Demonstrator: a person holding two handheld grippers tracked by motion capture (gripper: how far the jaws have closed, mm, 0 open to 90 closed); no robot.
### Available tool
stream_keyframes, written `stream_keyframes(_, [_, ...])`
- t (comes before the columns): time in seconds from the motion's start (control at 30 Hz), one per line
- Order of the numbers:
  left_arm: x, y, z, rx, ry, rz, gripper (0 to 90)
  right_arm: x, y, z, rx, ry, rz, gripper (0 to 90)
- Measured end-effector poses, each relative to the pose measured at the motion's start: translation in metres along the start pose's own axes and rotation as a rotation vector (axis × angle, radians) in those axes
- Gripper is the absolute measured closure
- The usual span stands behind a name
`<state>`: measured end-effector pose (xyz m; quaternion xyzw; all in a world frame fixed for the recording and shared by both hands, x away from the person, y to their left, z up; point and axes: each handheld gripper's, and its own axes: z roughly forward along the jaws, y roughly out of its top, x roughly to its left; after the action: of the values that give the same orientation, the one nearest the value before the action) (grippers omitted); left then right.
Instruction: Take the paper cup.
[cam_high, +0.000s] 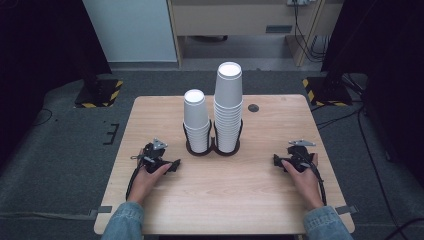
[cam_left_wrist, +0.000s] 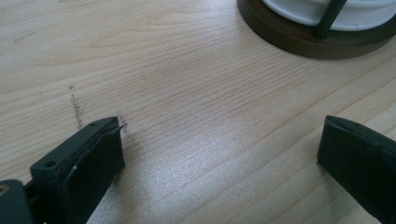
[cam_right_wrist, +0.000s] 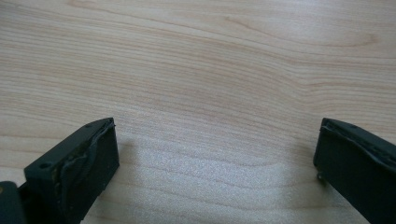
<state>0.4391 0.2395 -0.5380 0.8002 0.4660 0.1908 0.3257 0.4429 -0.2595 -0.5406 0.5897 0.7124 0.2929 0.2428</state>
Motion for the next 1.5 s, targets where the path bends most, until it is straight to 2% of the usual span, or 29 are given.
stream_keyframes(0.37, [-0.001, 0.0, -0.001, 0.002, 0.005, -0.002, 0.0, -0.001, -0.001, -0.002, 0.005, 0.011, -0.017, 3.3])
stream_keyframes(0.4, [-0.001, 0.0, -0.001, 0.002, 0.005, -0.002, 0.0, 0.0, 0.0, -0.003, 0.013, 0.01, -0.01, 4.2])
stream_keyframes(0.43, [-0.001, 0.0, -0.001, 0.002, 0.006, -0.002, 0.0, 0.001, 0.002, -0.006, 0.025, 0.001, -0.025, 4.2])
stream_keyframes(0.53, [-0.001, -0.001, -0.001, 0.002, 0.007, -0.003, 0.0, 0.004, 0.005, -0.011, 0.003, 0.002, -0.037, 5.4])
stream_keyframes(0.57, [-0.001, -0.001, -0.001, 0.001, 0.007, -0.004, 0.0, 0.006, 0.006, -0.014, -0.001, 0.008, -0.027, 5.4])
stream_keyframes(0.63, [-0.001, -0.001, -0.001, 0.0, 0.008, -0.005, 0.0, 0.01, 0.01, -0.026, -0.028, 0.037, -0.031, 7.0])
stream_keyframes(0.67, [-0.001, -0.001, -0.001, 0.003, 0.008, -0.004, 0.0, 0.01, 0.01, -0.026, -0.028, 0.037, -0.031, 7.0])
stream_keyframes(0.77, [-0.001, -0.001, -0.001, 0.002, 0.008, -0.005, 0.0, 0.017, 0.012, -0.036, -0.046, 0.077, -0.045, 8.8])
stream_keyframes(0.87, [-0.001, -0.001, -0.001, 0.003, 0.008, -0.005, 0.0, 0.03, 0.013, -0.045, -0.042, 0.144, -0.089, 8.7])
stream_keyframes(0.93, [-0.002, -0.001, -0.001, 0.002, 0.01, -0.006, 0.0, 0.032, 0.013, -0.047, -0.039, 0.159, -0.09, 8.5])
stream_keyframes(0.97, [-0.002, -0.001, -0.001, 0.002, 0.01, -0.007, 0.0, 0.04, 0.014, -0.052, -0.042, 0.198, -0.108, 7.2])
stream_keyframes(1.03, [-0.002, -0.001, -0.001, 0.002, 0.011, -0.008, 0.0, 0.043, 0.015, -0.055, -0.044, 0.206, -0.118, 7.1])
stream_keyframes(1.07, [-0.002, -0.001, -0.001, 0.002, 0.01, -0.008, 0.0, 0.049, 0.017, -0.061, -0.051, 0.218, -0.142, 6.4])
stream_keyframes(1.2, [-0.002, -0.001, -0.001, 0.002, 0.011, -0.008, 0.0, 0.054, 0.023, -0.067, -0.063, 0.246, -0.146, 6.3])
stream_keyframes(1.33, [-0.002, -0.001, -0.001, 0.002, 0.011, -0.009, 0.0, 0.059, 0.032, -0.071, -0.033, 0.249, -0.163, 7.2])
stream_keyframes(1.43, [-0.002, -0.001, -0.001, 0.002, 0.011, -0.009, 0.0, 0.061, 0.048, -0.078, -0.038, 0.257, -0.164, 8.9])
stream_keyframes(1.47, [-0.002, -0.001, -0.001, 0.002, 0.011, -0.008, 0.0, 0.061, 0.048, -0.078, -0.038, 0.257, -0.164, 8.9])
stream_keyframes(1.5, [-0.002, -0.001, -0.001, 0.002, 0.011, -0.008, 0.0, 0.06, 0.058, -0.081, -0.042, 0.263, -0.179, 9.1])
